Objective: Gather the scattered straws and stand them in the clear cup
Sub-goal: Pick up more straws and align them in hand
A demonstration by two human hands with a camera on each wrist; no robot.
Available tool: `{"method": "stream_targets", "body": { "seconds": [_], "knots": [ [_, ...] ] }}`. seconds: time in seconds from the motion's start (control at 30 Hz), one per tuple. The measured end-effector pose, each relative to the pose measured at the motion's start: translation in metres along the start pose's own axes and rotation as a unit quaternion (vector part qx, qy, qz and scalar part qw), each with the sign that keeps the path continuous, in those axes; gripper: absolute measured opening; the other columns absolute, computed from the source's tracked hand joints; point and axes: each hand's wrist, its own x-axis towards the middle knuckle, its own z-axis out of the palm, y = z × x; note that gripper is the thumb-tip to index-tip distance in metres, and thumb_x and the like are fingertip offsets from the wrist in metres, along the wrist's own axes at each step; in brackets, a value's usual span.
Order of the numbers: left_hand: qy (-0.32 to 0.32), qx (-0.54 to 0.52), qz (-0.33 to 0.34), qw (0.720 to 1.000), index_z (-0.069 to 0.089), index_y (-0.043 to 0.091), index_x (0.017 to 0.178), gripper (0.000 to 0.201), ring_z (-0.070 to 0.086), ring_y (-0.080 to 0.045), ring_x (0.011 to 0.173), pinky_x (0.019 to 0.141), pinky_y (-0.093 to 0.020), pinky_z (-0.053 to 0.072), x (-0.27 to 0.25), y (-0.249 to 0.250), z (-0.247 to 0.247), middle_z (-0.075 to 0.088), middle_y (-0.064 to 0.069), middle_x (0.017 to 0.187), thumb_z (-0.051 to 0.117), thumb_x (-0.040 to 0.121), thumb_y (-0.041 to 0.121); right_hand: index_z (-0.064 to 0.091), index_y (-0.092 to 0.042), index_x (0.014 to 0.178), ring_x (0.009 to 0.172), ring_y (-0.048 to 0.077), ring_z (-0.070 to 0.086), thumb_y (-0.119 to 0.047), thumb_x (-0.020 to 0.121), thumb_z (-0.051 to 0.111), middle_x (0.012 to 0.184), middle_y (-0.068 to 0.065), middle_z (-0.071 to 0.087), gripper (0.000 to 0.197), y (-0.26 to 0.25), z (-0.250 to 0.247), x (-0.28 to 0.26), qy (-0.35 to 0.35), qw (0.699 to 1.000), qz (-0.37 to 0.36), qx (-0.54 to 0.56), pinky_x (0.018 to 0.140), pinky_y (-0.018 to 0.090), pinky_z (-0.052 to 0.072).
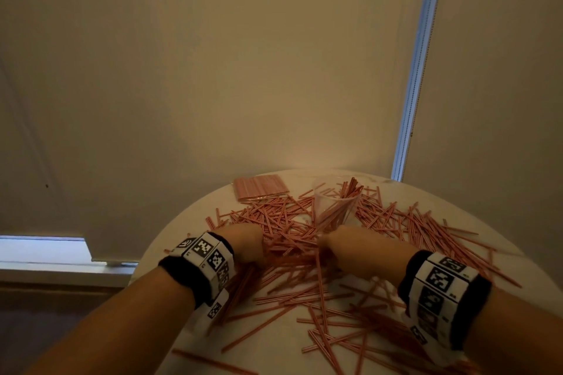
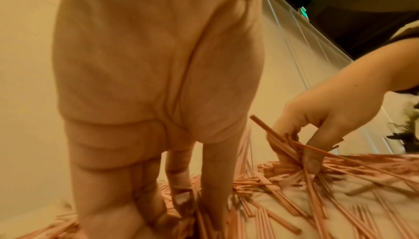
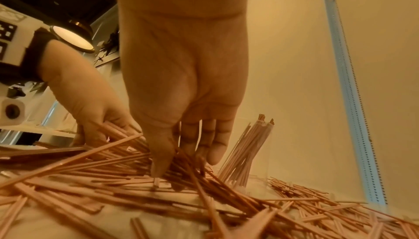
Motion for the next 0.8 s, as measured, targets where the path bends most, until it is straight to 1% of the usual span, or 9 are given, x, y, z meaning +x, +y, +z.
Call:
{"method": "stream_targets", "body": {
  "seconds": [0.1,0.17,0.23,0.3,0.4,0.47,0.57,0.7,0.8],
  "knots": [
    [0.023,-0.059,-0.010,0.998,0.074,0.010,0.102,0.026,0.063,-0.015,0.073,0.068,-0.028,0.056,-0.001,-0.004,-0.009,0.071,-0.001,0.087,0.072,0.093,0.035,0.058,-0.024,0.125,0.091,0.017,0.059,-0.021,0.099,0.054,0.106,-0.001,0.065,0.026,0.007,-0.008,-0.004,0.032,0.999,0.000,0.041,0.082,0.032,0.051],
    [0.045,-0.114,-0.012,0.992,0.074,0.007,0.102,0.031,0.069,-0.021,0.080,0.079,-0.035,0.060,-0.002,-0.007,-0.017,0.075,-0.007,0.094,0.073,0.093,0.037,0.060,-0.024,0.128,0.100,0.019,0.062,-0.025,0.099,0.056,0.115,0.000,0.067,0.029,0.011,-0.015,-0.006,0.057,0.996,-0.006,0.065,0.090,0.036,0.052],
    [0.072,-0.154,-0.017,0.985,0.074,0.005,0.102,0.034,0.070,-0.025,0.086,0.086,-0.038,0.058,-0.004,-0.009,-0.024,0.075,-0.010,0.099,0.073,0.093,0.038,0.061,-0.024,0.131,0.103,0.020,0.062,-0.024,0.099,0.056,0.119,0.000,0.068,0.032,0.015,-0.020,-0.007,0.073,0.993,-0.007,0.089,0.093,0.038,0.052],
    [0.083,-0.208,-0.024,0.974,0.072,0.001,0.103,0.033,0.067,-0.025,0.084,0.085,-0.038,0.056,-0.005,-0.011,-0.027,0.074,-0.012,0.097,0.072,0.095,0.033,0.061,-0.022,0.130,0.102,0.020,0.062,-0.024,0.100,0.055,0.118,0.000,0.067,0.030,0.017,-0.024,-0.007,0.075,0.991,0.006,0.113,0.092,0.037,0.052],
    [0.074,-0.327,-0.028,0.942,0.068,-0.007,0.111,0.029,0.072,-0.039,0.102,0.098,-0.054,0.055,-0.006,-0.009,-0.028,0.075,-0.022,0.107,0.067,0.098,0.018,0.062,-0.020,0.119,0.092,0.016,0.062,-0.024,0.101,0.053,0.109,0.000,0.067,0.021,0.021,-0.027,-0.006,0.082,0.988,0.036,0.125,0.078,0.030,0.051],
    [0.078,-0.401,-0.032,0.912,0.065,-0.009,0.110,0.022,0.073,-0.039,0.100,0.095,-0.054,0.057,-0.007,-0.006,-0.027,0.074,-0.025,0.104,0.064,0.098,0.009,0.059,-0.022,0.113,0.084,0.012,0.061,-0.024,0.101,0.053,0.101,-0.002,0.065,0.014,0.022,-0.028,-0.005,0.095,0.984,0.046,0.141,0.066,0.024,0.045],
    [0.074,-0.526,-0.027,0.847,0.061,-0.012,0.110,0.015,0.071,-0.029,0.083,0.087,-0.044,0.061,-0.006,-0.003,-0.024,0.070,-0.025,0.095,0.057,0.098,-0.003,0.060,-0.023,0.110,0.081,0.010,0.062,-0.029,0.100,0.056,0.094,-0.004,0.065,0.012,0.022,-0.031,-0.006,0.103,0.977,0.065,0.177,0.065,0.023,0.046],
    [0.063,-0.579,-0.015,0.813,0.064,-0.009,0.101,0.012,0.067,-0.022,0.073,0.075,-0.035,0.057,-0.003,0.001,-0.020,0.068,-0.019,0.088,0.054,0.099,-0.003,0.061,-0.023,0.104,0.073,0.009,0.062,-0.028,0.102,0.052,0.086,-0.006,0.065,0.010,0.020,-0.036,-0.008,0.108,0.965,0.079,0.224,0.059,0.023,0.044],
    [0.062,-0.616,-0.012,0.786,0.064,-0.005,0.096,0.011,0.063,-0.019,0.071,0.070,-0.032,0.052,-0.005,0.006,-0.019,0.066,-0.016,0.085,0.054,0.100,-0.005,0.056,-0.022,0.104,0.067,-0.001,0.058,-0.024,0.105,0.047,0.081,-0.012,0.063,0.010,0.018,-0.039,-0.008,0.117,0.962,0.084,0.230,0.052,0.014,0.038]
  ]
}}
